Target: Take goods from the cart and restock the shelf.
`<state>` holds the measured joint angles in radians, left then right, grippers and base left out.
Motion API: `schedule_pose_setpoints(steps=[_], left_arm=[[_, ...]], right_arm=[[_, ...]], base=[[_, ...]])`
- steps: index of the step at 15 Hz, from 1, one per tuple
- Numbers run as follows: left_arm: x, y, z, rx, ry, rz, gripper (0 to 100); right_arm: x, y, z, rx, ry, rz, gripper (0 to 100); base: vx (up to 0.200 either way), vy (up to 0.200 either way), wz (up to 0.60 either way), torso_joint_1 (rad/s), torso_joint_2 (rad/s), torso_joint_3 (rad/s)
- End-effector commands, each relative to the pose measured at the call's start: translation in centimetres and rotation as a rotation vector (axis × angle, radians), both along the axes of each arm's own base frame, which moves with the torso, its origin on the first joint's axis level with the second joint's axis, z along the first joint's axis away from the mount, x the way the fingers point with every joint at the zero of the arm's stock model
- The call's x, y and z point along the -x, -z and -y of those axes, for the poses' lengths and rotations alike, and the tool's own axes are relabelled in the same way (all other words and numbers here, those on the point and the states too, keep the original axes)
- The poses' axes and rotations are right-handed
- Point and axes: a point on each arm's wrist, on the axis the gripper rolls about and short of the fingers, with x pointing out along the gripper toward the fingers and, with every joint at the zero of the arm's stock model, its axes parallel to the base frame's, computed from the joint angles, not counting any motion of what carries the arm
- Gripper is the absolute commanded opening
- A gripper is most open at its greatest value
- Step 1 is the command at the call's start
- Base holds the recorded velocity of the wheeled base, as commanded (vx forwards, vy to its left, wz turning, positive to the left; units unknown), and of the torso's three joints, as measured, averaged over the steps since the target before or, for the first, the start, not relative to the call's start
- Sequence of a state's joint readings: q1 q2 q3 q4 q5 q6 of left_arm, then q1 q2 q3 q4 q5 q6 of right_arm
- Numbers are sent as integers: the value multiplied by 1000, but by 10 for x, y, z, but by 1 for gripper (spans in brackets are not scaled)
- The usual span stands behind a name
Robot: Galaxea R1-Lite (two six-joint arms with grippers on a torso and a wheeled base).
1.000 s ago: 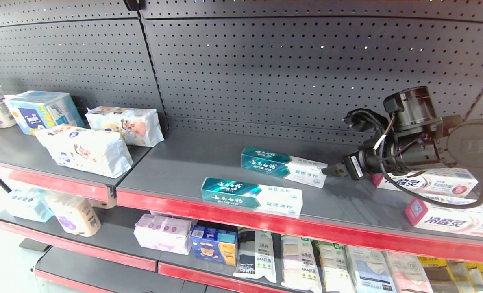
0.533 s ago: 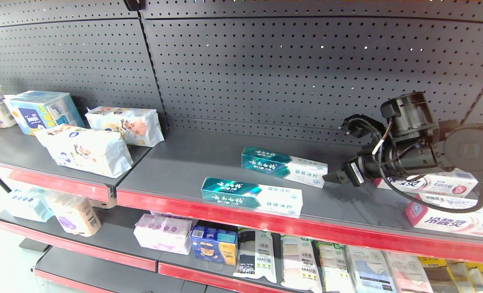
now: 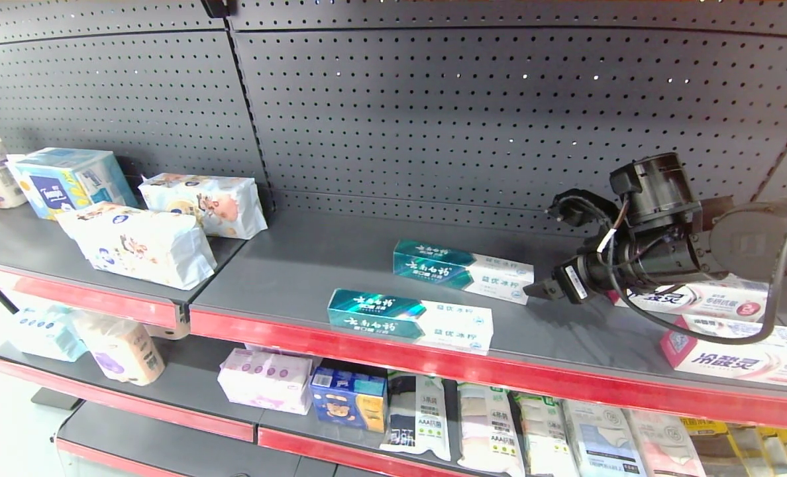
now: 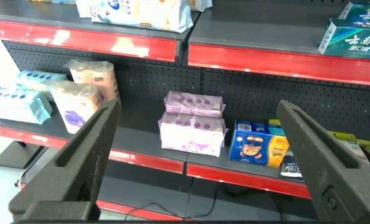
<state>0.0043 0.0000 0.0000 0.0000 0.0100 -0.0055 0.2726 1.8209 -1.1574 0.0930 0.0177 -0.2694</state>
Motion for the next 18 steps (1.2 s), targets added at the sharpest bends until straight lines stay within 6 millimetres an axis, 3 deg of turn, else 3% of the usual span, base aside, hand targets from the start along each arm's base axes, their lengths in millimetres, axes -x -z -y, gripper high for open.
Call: schedule_pose_setpoints(steps=[1, 18], left_arm=[[0, 0, 0, 1, -1, 0, 100], [0, 0, 0, 1, -1, 0, 100]], right_arm=[[-2, 0, -1, -1, -2, 0, 100], [1, -4, -2, 8, 7, 17, 100]], base=[[0, 0, 0, 0, 0, 0], [0, 0, 0, 0, 0, 0]])
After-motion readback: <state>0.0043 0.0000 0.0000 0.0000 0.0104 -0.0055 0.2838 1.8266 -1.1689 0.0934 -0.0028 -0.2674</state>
